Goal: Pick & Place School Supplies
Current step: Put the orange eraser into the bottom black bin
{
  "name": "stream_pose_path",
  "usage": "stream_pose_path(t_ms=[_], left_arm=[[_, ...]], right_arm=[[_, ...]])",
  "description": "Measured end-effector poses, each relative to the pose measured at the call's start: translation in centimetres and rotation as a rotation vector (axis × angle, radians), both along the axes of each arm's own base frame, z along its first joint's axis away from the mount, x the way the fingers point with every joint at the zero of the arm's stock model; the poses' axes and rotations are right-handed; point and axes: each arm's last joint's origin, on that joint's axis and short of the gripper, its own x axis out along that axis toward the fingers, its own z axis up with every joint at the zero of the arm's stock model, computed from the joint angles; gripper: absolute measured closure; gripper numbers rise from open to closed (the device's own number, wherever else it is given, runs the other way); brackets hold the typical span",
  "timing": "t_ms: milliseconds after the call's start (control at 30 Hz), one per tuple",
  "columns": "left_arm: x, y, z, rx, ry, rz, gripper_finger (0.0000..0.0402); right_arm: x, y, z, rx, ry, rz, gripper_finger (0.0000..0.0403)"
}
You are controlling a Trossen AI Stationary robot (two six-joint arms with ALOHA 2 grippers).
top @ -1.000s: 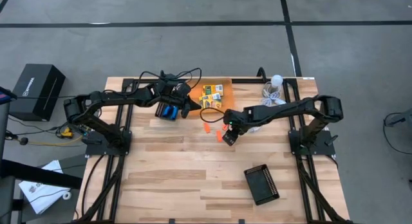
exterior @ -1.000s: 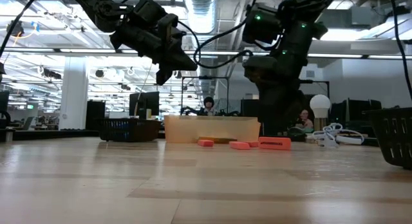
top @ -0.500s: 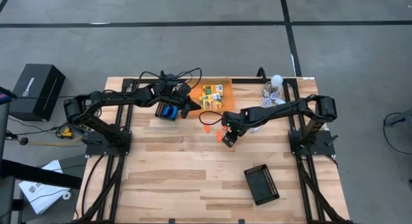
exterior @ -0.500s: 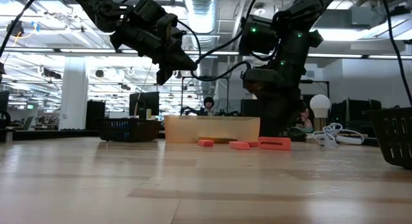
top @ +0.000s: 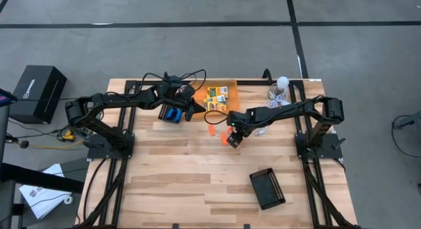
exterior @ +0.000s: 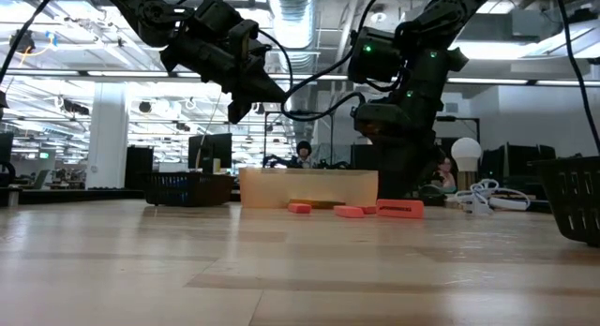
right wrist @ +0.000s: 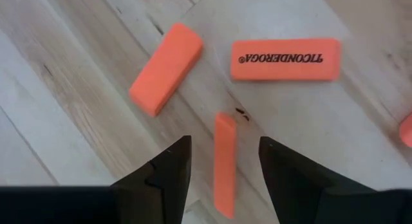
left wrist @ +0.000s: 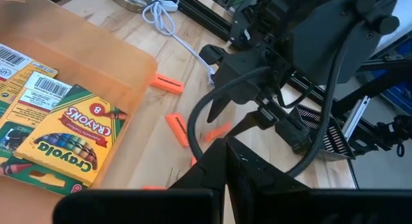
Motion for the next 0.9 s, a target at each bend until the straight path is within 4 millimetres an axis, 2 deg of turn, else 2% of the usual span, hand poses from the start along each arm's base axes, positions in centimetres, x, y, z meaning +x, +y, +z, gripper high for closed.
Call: stream_pose_path(t_ms=[567,900], left_arm=[[0.0,-0.1,0.0,-0.031,-0.007,-0.04,0.04],[0.0,-0.1,0.0,-0.048,-0.005,-0.033,0.04]], right_arm=[[0.0,-0.3,0.0,-0.015,0.003,-0.017,0.0229],[0.6,0.0,-2.4,0.009,0.064,0.022,0.0233]])
